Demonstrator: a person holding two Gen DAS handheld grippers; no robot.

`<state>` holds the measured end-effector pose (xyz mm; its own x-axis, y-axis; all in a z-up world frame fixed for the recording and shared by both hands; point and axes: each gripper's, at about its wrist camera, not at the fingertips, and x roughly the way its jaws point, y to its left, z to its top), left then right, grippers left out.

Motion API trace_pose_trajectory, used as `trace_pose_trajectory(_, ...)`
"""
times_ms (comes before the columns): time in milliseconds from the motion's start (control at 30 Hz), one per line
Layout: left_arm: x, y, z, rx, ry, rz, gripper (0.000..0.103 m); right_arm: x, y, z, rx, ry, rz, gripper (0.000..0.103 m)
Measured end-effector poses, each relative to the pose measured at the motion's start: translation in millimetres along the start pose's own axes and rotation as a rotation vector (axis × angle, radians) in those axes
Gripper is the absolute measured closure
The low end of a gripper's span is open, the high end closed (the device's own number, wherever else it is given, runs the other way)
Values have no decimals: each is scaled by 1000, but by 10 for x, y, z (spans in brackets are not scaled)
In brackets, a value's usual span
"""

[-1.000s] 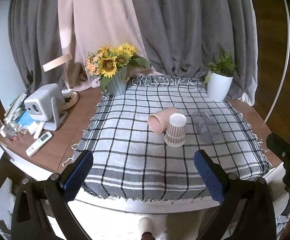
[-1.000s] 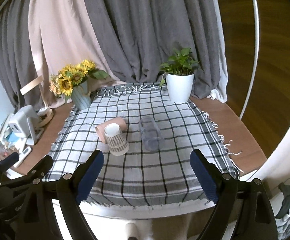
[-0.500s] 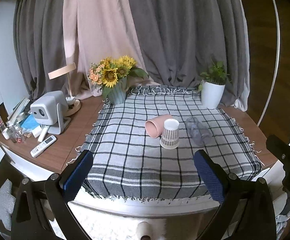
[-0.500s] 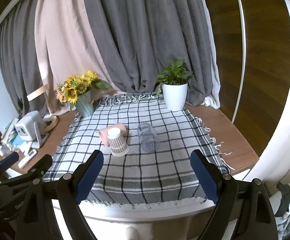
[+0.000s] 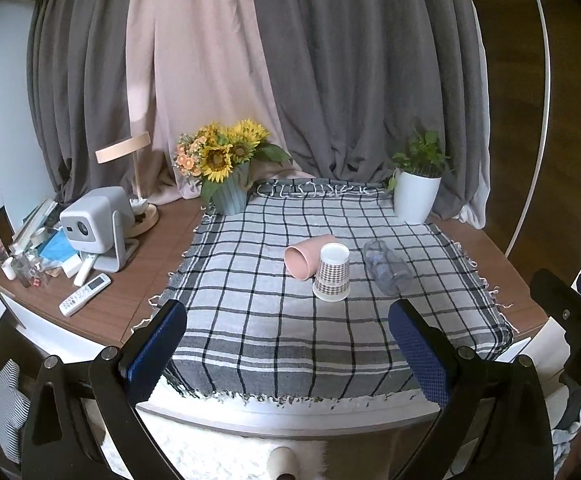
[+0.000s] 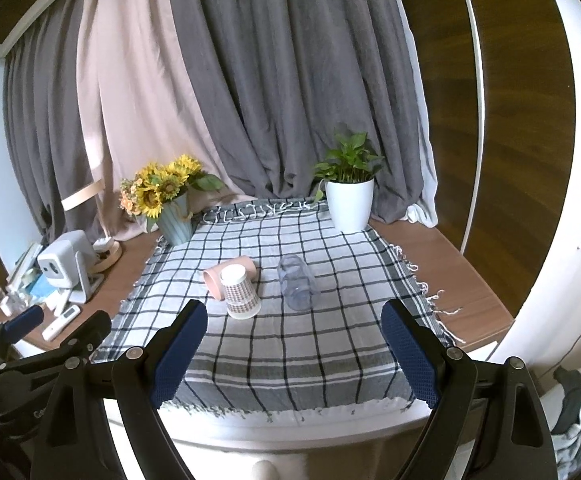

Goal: Flip cup upside down

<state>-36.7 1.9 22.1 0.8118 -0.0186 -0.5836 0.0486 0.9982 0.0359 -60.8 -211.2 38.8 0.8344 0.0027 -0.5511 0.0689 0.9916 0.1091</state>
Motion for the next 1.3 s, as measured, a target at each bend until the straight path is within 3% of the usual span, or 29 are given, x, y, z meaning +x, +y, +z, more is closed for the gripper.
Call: trace_pose_trajectory(1300,4,21,54,11,-12,22,0,-36,-15,5,-2,-8,-4,14)
